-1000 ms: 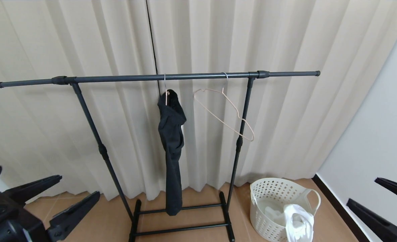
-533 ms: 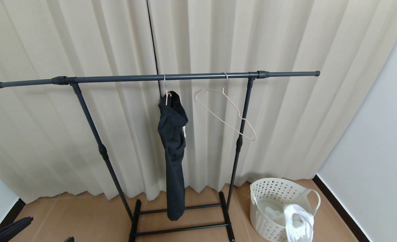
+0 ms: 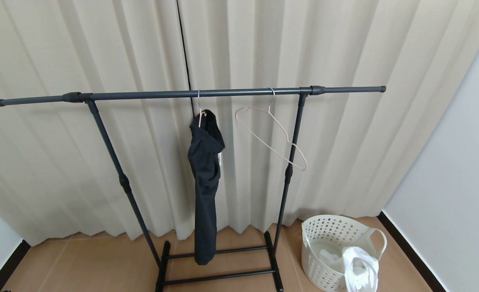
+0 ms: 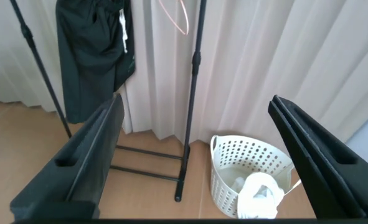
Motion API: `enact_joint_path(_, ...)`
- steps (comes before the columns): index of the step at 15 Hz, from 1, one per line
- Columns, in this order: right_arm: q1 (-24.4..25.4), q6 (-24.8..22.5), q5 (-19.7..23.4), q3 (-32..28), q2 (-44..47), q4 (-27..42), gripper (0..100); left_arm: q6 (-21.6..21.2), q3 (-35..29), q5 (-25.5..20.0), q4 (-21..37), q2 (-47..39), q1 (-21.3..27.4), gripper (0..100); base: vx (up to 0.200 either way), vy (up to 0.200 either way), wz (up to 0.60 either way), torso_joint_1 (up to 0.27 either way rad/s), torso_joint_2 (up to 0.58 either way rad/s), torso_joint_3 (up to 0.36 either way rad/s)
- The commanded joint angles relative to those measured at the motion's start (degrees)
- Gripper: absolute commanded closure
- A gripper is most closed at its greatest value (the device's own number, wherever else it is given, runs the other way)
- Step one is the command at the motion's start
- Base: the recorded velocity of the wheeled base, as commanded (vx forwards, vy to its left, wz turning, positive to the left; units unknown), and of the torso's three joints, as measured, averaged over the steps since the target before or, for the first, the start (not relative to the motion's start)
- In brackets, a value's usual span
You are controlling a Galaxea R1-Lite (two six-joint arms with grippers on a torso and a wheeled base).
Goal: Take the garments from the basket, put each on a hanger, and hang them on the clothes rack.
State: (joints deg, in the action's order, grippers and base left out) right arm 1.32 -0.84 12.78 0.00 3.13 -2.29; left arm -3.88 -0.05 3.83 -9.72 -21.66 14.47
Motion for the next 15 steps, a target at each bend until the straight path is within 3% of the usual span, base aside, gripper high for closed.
enact_joint_path(1,-0.97,-0.04,-1.17,0.00,-2.96,0.36,0,-3.59,0.05,-0.05,4.71,7.78,-5.15,0,0.000,0.000,0.00,0.000,0.00,0.000)
enact_joint_path(5,-1.05,0.05,-1.61,0.00,-3.05,0.36,0,-5.53,0.05,-0.93,4.71,13.49,-13.06,0,0.000,0.000,0.00,0.000,0.00,0.000)
enact_joint_path(7,-1.05,0.05,-1.61,0.00,-3.05,0.36,0,-5.44,0.05,-4.00,5.59,19.20,-13.15,0,0.000,0.000,0.00,0.000,0.00,0.000)
enact_joint_path(8,-1.14,0.05,-1.53,0.00,-3.05,0.36,0,-5.09,0.05,-8.31,6.55,21.66,-14.29,0,0.000,0.000,0.00,0.000,0.00,0.000)
enact_joint_path(11,-1.14,0.14,-1.61,0.00,-3.13,0.36,0,-1.57,0.05,-9.19,6.46,21.66,-14.29,0,0.000,0.000,0.00,0.000,0.00,0.000)
enact_joint_path(15,-1.14,0.23,-1.53,0.00,-3.13,0.27,0,0.10,0.05,-10.68,6.46,21.66,-14.29,0,0.000,0.000,0.00,0.000,0.00,0.000)
